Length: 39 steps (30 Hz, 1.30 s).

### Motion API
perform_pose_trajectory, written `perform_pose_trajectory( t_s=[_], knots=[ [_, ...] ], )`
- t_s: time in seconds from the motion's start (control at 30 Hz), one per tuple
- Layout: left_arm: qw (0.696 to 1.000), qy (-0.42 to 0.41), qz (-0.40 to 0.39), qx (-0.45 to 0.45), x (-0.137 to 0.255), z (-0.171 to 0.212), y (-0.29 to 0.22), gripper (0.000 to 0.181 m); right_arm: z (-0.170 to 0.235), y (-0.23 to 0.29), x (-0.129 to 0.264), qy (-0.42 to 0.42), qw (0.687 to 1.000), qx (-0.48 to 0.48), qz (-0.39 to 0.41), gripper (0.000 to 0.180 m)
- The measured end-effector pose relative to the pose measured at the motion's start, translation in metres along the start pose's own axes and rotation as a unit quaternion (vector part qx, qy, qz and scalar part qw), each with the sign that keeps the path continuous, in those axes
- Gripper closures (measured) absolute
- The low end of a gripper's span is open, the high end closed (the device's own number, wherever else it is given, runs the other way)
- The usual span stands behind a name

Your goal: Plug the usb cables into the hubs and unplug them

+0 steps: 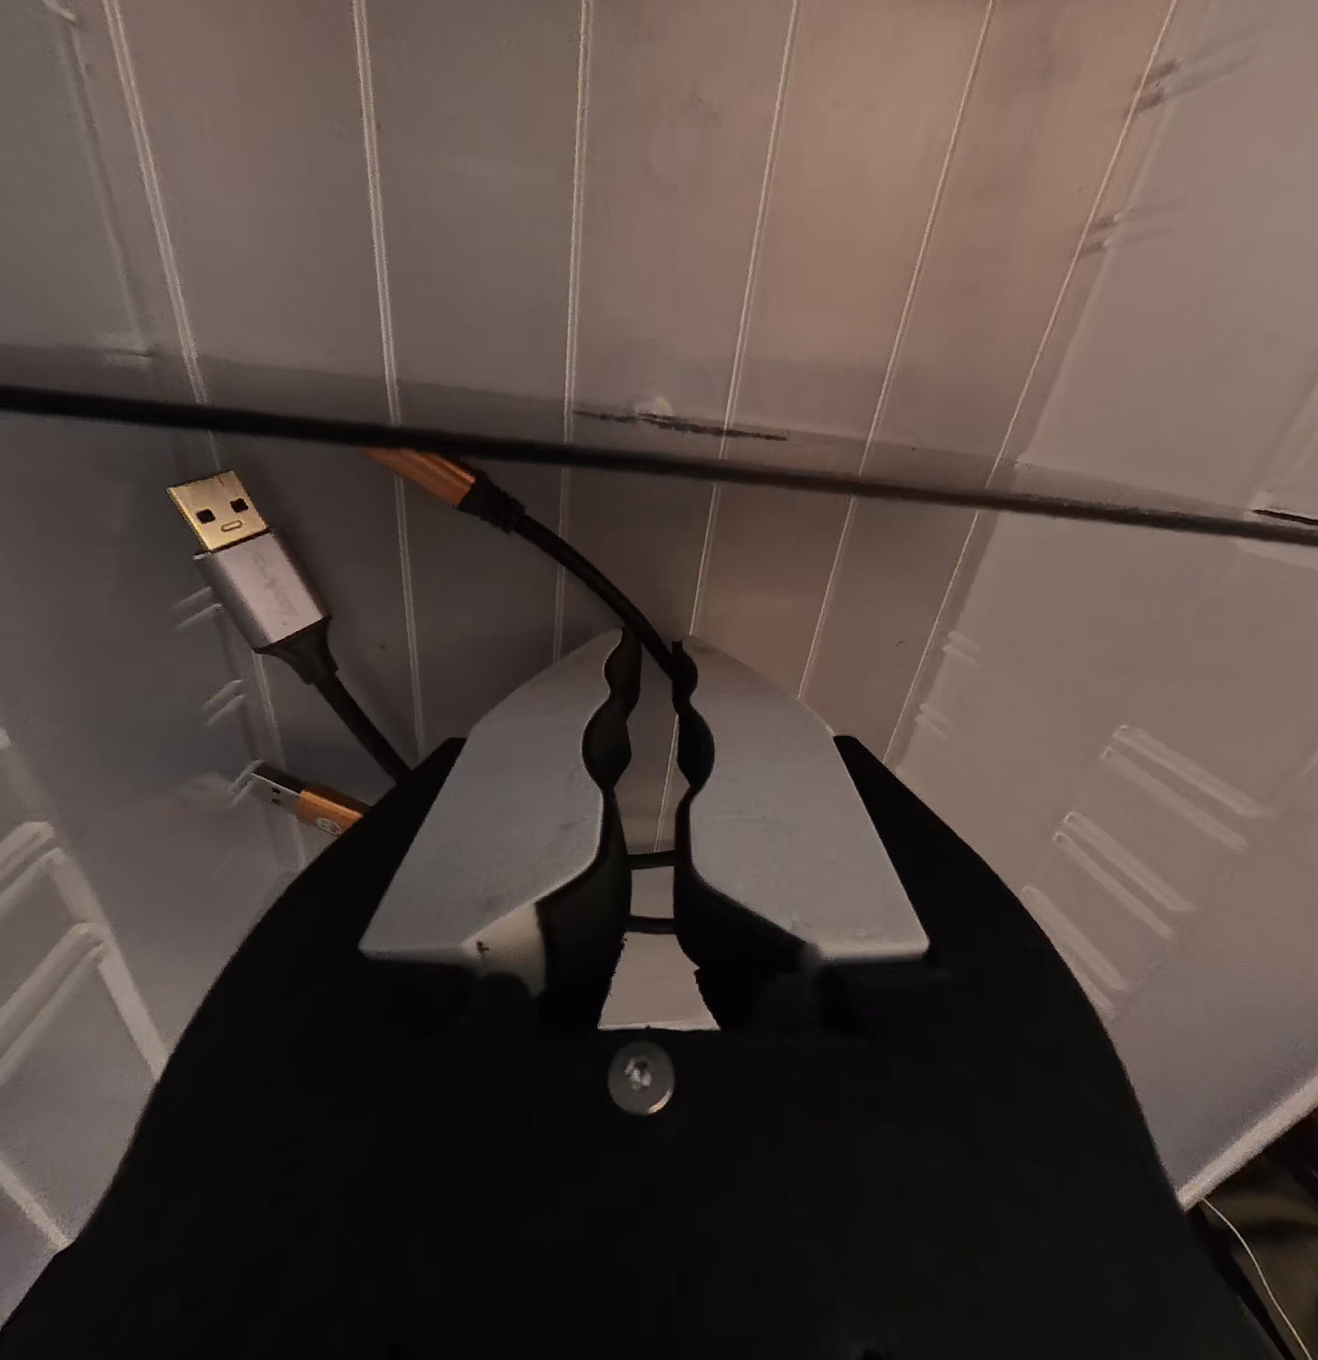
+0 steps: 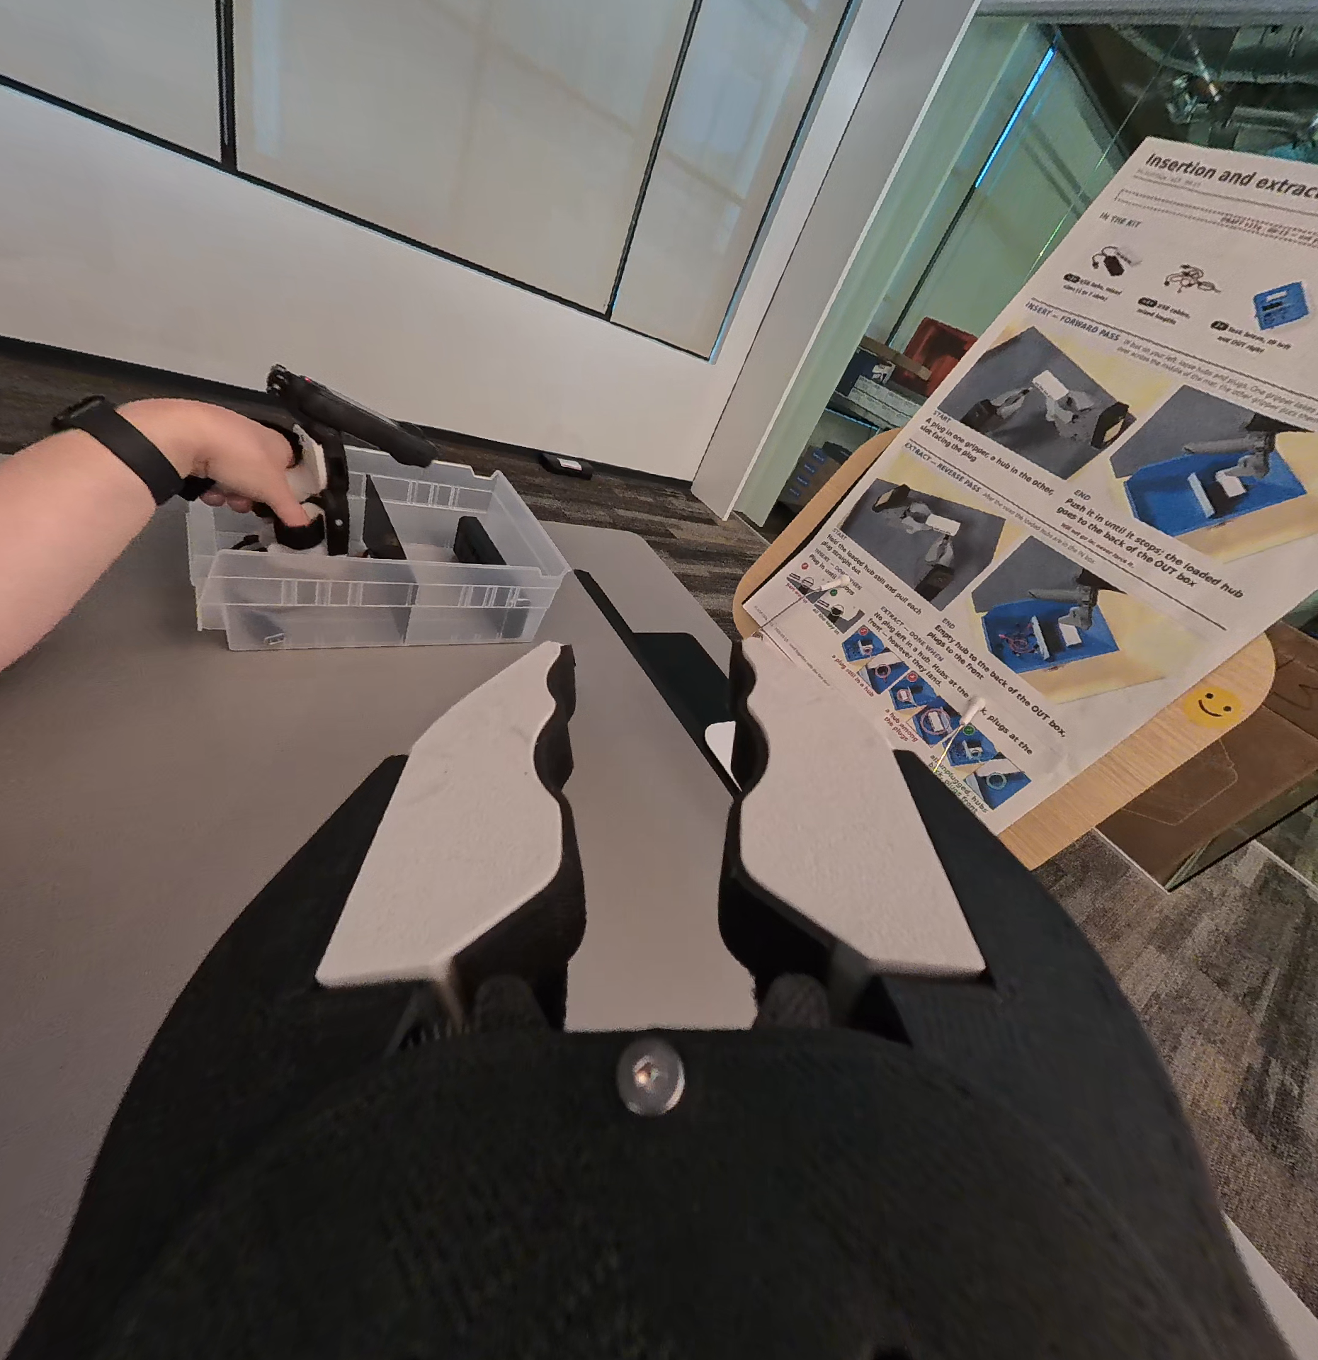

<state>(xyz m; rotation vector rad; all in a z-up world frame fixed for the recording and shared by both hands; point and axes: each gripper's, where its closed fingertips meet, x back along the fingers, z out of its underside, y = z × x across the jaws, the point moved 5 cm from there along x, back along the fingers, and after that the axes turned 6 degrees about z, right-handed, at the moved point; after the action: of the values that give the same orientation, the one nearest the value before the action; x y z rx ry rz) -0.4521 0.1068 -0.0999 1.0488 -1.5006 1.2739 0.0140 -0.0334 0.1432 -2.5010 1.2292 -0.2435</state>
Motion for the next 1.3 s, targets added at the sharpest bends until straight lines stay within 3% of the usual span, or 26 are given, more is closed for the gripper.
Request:
perform_pose_trajectory(
  t_s=[0.2, 0.5, 0.63, 0.87, 1.1, 1.3],
  knots=[
    [0.999, -0.042, 0.025, -0.014, 0.022, 0.001, -0.011, 0.175, 0.002, 0.001, -0.003, 0.005, 1.000, 0.002, 0.000, 0.140],
    [0.977, -0.201, 0.020, -0.068, 0.105, 0.016, -0.044, 0.178, 0.005, 0.003, -0.005, 0.011, 1.000, 0.009, -0.003, 0.140],
    [0.953, -0.282, 0.025, -0.110, 0.141, 0.026, -0.067, 0.178, 0.005, 0.004, -0.005, 0.010, 1.000, 0.010, -0.004, 0.140],
    [0.881, -0.404, 0.089, -0.229, 0.191, 0.043, -0.138, 0.178, 0.004, 0.007, -0.007, 0.011, 1.000, 0.017, -0.003, 0.140],
    [0.815, -0.406, 0.153, -0.385, 0.191, 0.054, -0.236, 0.178, 0.006, 0.005, -0.006, 0.015, 0.999, 0.029, 0.005, 0.139],
    [0.800, -0.282, 0.194, -0.493, 0.132, 0.054, -0.316, 0.179, 0.006, -0.010, 0.010, 0.021, 0.998, 0.041, 0.043, 0.139]
  ],
)
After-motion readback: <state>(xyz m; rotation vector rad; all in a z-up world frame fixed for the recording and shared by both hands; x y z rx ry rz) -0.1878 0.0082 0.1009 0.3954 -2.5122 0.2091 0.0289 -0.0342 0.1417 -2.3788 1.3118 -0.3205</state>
